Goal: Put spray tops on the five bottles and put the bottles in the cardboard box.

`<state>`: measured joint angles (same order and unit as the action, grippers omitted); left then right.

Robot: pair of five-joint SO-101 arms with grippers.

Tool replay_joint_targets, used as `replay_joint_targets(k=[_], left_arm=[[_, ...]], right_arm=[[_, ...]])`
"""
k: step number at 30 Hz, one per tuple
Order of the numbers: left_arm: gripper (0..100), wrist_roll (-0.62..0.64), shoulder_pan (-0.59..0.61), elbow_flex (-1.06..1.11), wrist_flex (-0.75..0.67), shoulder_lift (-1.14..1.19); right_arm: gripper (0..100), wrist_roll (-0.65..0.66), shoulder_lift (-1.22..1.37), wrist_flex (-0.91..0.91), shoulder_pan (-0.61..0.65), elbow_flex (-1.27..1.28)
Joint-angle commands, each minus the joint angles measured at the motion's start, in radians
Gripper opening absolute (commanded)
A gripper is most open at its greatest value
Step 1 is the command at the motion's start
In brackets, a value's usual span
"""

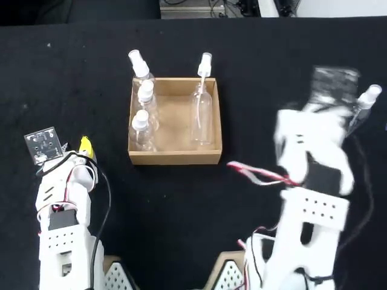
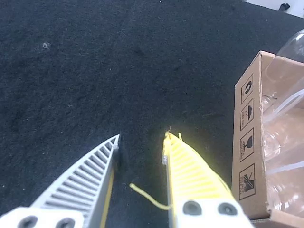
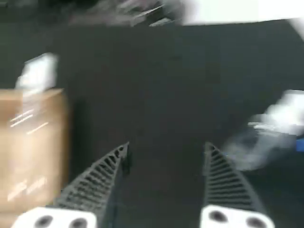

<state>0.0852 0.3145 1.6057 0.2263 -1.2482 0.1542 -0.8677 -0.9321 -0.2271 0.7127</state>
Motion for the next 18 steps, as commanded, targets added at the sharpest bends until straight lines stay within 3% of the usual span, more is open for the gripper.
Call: replay_joint_targets(k=[1, 4, 8, 13, 18], left_arm=[[13, -0.008, 0.004, -0.010, -0.026, -0.017], [13, -0.008, 0.004, -0.010, -0.026, -0.017], [13, -0.008, 0.004, -0.010, -0.026, -0.017], [13, -0.008, 0.007, -0.010, -0.025, -0.017], [13, -0.008, 0.007, -0.010, -0.025, -0.017]], right_arm=[[23.7, -0.107, 0.124, -0.273, 0.342, -0.260], [24.1, -0.215, 0.302, -0.321, 0.471, -0.381], [24.2, -0.244, 0.536, -0.354, 0.565, -0.544], [30.2, -0.244, 0.771, -0.405, 0.609, -0.723], [29.6, -0.244, 0.967, -0.408, 0.608, -0.858]])
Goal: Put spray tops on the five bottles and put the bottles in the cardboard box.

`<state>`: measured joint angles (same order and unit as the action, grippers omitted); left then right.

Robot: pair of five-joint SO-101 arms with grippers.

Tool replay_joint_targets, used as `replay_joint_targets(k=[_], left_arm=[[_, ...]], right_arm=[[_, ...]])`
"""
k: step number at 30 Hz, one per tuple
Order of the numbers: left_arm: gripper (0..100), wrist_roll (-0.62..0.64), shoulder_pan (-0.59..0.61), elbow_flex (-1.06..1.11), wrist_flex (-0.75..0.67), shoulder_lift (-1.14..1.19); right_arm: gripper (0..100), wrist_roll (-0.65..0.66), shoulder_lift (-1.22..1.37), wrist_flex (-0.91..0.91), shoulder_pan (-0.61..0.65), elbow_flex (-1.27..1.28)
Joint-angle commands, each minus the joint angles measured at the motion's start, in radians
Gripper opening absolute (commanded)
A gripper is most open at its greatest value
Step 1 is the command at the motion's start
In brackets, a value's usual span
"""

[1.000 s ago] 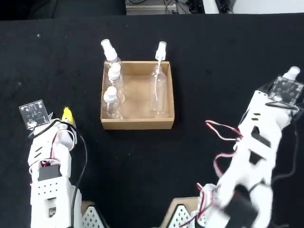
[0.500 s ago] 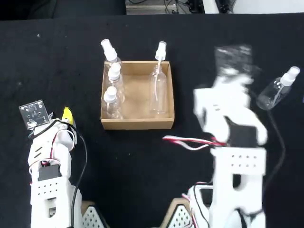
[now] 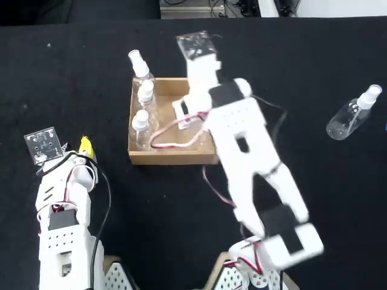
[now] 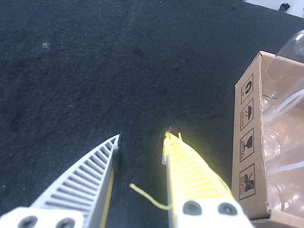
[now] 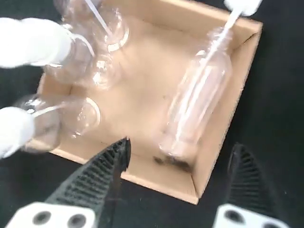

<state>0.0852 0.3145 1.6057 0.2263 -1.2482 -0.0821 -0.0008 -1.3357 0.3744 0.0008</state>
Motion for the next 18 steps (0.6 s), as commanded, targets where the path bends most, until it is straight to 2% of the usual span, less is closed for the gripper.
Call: replay_joint_targets(k=[1, 10, 18], left_arm=[[13, -0.008, 0.007, -0.010, -0.025, -0.017], [13, -0.008, 0.007, -0.010, -0.025, -0.017], [13, -0.008, 0.007, -0.010, -0.025, -0.017]], right_arm=[[29.3, -0.008, 0.134, -0.005, 0.005, -0.174], [29.3, -0.008, 0.361, -0.008, -0.051, -0.374], [29.3, -0.008, 0.450, -0.005, -0.064, -0.421]])
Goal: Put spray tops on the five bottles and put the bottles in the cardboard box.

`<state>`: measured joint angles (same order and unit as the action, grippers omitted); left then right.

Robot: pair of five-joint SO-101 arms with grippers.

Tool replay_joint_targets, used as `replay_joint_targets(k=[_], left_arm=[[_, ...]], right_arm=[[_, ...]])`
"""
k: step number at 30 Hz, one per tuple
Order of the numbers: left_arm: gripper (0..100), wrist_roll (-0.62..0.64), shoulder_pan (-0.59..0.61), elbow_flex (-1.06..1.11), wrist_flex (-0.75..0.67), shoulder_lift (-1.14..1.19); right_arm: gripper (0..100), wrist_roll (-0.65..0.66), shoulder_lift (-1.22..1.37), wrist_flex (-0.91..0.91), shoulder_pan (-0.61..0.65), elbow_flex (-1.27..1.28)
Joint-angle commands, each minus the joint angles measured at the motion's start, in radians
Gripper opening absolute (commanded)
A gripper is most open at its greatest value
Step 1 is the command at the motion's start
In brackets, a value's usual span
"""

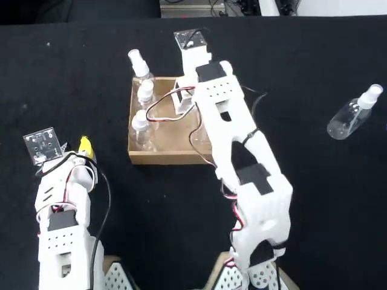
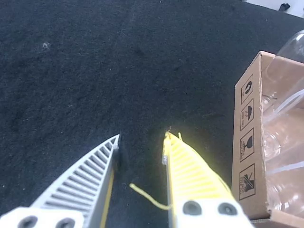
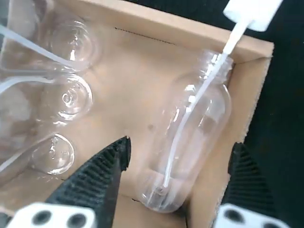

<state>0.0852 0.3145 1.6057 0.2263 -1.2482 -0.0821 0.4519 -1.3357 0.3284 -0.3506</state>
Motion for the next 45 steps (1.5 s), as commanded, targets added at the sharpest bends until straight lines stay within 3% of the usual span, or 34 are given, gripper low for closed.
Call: replay_joint_targets(k=[1, 11, 33, 39, 45], left_arm=[[13, -0.008, 0.007, -0.010, -0.025, -0.017], [13, -0.008, 0.010, -0.010, -0.025, -0.017], [13, -0.008, 0.010, -0.010, -0.025, -0.017], [13, -0.008, 0.010, -0.010, -0.025, -0.017], [13, -0.008, 0.010, -0.010, -0.025, -0.017]], right_arm=[[29.3, -0.008, -0.001, -0.005, -0.018, -0.067], [29.3, -0.051, 0.004, 0.003, -0.015, -0.058], [29.1, -0.055, -0.085, 0.371, -0.020, 0.323], [19.8, -0.055, -0.085, 0.373, -0.020, 0.321], [19.1, -0.086, -0.091, 0.371, -0.032, 0.325]])
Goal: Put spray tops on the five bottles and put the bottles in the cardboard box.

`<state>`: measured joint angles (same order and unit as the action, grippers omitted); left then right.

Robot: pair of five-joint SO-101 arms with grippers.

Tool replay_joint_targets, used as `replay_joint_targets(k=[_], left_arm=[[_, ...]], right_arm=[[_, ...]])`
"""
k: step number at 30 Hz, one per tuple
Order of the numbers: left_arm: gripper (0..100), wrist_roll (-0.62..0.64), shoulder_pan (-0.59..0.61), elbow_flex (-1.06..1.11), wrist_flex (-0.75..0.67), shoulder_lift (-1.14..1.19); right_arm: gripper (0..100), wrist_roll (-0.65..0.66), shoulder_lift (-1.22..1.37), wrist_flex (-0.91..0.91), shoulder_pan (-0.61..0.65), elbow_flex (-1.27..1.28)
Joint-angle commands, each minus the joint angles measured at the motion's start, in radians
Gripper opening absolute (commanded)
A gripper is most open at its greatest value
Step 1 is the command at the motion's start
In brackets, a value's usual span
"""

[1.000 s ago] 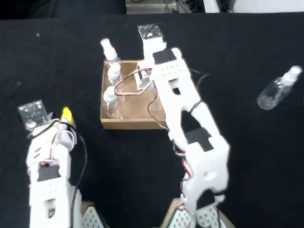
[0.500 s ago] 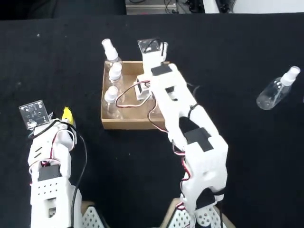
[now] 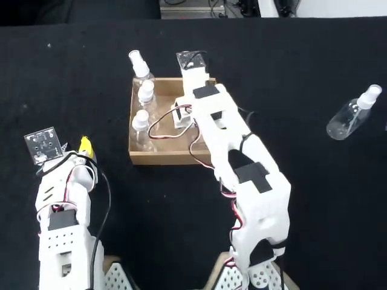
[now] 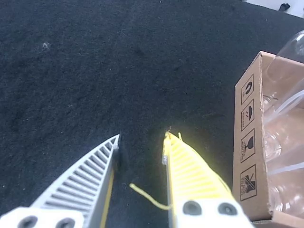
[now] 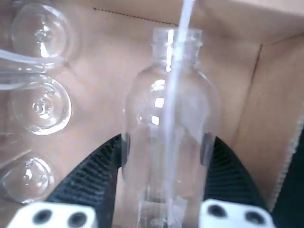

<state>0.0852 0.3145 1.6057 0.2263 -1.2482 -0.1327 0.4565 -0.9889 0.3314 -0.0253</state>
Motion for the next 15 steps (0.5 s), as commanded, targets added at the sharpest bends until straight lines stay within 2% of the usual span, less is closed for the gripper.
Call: replay_joint_targets(k=[1, 7, 15], left_arm=[[13, -0.008, 0.010, -0.010, -0.025, -0.017], [13, -0.009, 0.010, -0.010, -0.025, -0.017], [13, -0.009, 0.010, -0.010, -0.025, -0.017]], right_arm=[[19.1, -0.040, -0.107, 0.025, -0.041, 0.005], [19.1, -0.037, -0.202, 0.026, -0.051, 0.064], [19.1, 0.037, -0.311, 0.103, -0.064, 0.208]])
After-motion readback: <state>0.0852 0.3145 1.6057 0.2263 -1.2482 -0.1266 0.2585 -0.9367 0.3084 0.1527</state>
